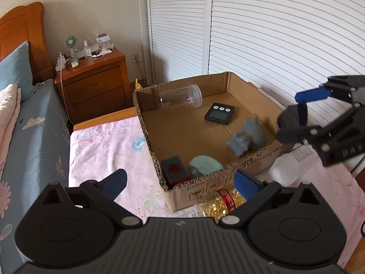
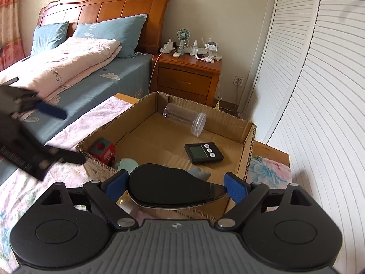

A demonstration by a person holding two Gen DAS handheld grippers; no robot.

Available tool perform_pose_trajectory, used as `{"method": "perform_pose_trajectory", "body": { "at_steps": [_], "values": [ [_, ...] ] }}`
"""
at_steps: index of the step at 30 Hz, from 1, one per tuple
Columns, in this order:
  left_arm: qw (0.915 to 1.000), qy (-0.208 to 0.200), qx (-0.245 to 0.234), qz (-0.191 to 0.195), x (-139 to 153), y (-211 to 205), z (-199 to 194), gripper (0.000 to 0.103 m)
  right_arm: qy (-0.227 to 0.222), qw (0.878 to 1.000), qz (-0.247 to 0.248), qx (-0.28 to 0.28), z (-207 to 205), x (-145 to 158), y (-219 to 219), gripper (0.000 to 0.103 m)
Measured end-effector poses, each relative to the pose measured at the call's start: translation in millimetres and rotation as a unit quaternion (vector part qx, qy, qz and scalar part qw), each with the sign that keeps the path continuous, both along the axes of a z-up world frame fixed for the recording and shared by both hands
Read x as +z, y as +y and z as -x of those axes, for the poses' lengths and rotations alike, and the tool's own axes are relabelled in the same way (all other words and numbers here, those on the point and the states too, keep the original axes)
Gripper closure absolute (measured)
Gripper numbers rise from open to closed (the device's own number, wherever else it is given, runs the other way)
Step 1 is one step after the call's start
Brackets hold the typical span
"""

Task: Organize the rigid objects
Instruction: 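Lower the black clip into the box and open the right tool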

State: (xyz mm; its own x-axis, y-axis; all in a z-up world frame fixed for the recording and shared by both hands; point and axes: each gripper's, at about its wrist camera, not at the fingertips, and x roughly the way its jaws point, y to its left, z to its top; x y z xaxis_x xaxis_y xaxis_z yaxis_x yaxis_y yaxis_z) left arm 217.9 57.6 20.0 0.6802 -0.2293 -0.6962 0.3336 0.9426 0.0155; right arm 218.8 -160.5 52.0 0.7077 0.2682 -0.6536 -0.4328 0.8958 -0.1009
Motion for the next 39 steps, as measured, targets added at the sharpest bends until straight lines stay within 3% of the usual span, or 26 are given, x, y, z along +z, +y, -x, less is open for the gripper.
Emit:
{"method": "perform_pose_trajectory", "body": {
  "at_steps": [4, 11, 18, 21, 28, 39],
  "values": [
    [0.9997, -0.003, 0.025, -0.007, -3, 8, 22, 0.003, 0.010, 1.000, -0.004, 0.003, -21, 3, 14, 0.010],
    [0.9951, 0.028, 0.082, 0.047, -14, 32, 36, 0.003, 0.013, 1.000, 0.008, 0.018, -60, 10, 54, 0.010],
    [0.9923, 0.008, 0.120, 0.027, -17, 40, 49, 0.003, 0.017, 1.000, 0.024, 0.012, -104, 4, 89, 0.010],
    [0.9918, 0.012, 0.122, 0.038, -18, 44, 51, 0.003, 0.022, 0.999, 0.035, 0.007, -116, 0, 98, 0.000],
    [0.9911, 0.016, 0.125, 0.042, -22, 46, 55, 0.003, 0.021, 0.998, 0.051, 0.014, -97, -4, 99, 0.000],
    [0.9916, 0.021, 0.120, 0.042, -22, 38, 64, 0.003, 0.018, 0.999, 0.032, -0.010, -45, 1, 63, 0.000]
  ]
}}
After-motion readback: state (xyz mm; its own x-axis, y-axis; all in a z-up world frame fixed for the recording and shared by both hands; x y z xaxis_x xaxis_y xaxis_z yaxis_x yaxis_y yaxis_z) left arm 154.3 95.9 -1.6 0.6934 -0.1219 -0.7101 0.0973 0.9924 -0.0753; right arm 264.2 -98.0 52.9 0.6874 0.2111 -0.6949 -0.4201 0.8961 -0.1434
